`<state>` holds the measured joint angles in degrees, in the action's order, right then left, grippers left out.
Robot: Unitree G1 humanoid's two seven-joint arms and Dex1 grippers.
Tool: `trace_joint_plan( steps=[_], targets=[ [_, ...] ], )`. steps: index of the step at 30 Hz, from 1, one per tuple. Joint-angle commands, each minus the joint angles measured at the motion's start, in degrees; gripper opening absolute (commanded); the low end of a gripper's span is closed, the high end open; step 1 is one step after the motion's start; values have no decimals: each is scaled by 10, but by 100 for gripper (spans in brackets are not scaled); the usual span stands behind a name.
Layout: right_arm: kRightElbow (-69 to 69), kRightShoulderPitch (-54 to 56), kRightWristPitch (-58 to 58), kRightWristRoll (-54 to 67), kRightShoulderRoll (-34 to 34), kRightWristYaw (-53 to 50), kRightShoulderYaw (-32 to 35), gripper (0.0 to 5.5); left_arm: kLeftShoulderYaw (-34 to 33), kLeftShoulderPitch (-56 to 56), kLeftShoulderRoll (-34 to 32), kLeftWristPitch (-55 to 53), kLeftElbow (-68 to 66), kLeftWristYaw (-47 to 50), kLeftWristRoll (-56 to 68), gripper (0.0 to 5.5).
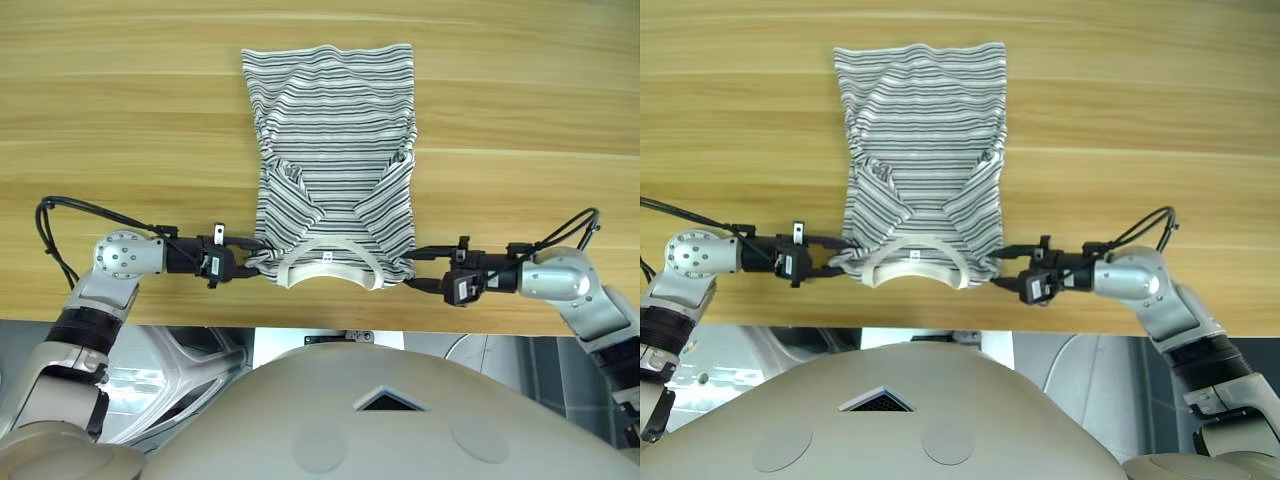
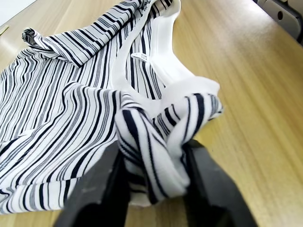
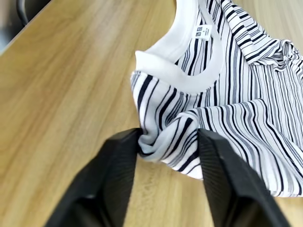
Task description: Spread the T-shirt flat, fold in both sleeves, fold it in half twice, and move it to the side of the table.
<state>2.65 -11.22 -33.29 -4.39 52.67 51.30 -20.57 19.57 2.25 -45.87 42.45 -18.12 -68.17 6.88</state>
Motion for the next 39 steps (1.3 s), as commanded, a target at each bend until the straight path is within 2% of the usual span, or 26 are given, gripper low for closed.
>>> trace_joint_plan(
  steps=[1,5,9,19,25,30,35,39],
  targets=[
    [-21,-9,22,-45,4,8,-12,146,7,3,-9,-9,-15,-1,-32,96],
    [-21,-6,25,-46,2,6,-12,63,7,2,-9,-10,-14,0,-34,24],
    [-18,-5,26,-42,1,5,-6,3,7,1,-9,-10,-13,1,-36,7],
    [60,-35,2,25,49,16,60,0,-18,14,-34,-20,65,-5,13,7],
    [154,-86,-27,80,93,38,95,0,-58,79,-107,-52,263,-38,150,7],
    [229,-142,-51,106,117,40,139,0,-118,127,-148,-54,345,-63,231,7],
    [269,-195,-78,138,128,42,181,0,-157,153,-146,-51,353,-79,245,7],
    [254,-189,-71,157,116,35,209,0,-161,126,-123,-58,298,-64,190,7]
  ],
)
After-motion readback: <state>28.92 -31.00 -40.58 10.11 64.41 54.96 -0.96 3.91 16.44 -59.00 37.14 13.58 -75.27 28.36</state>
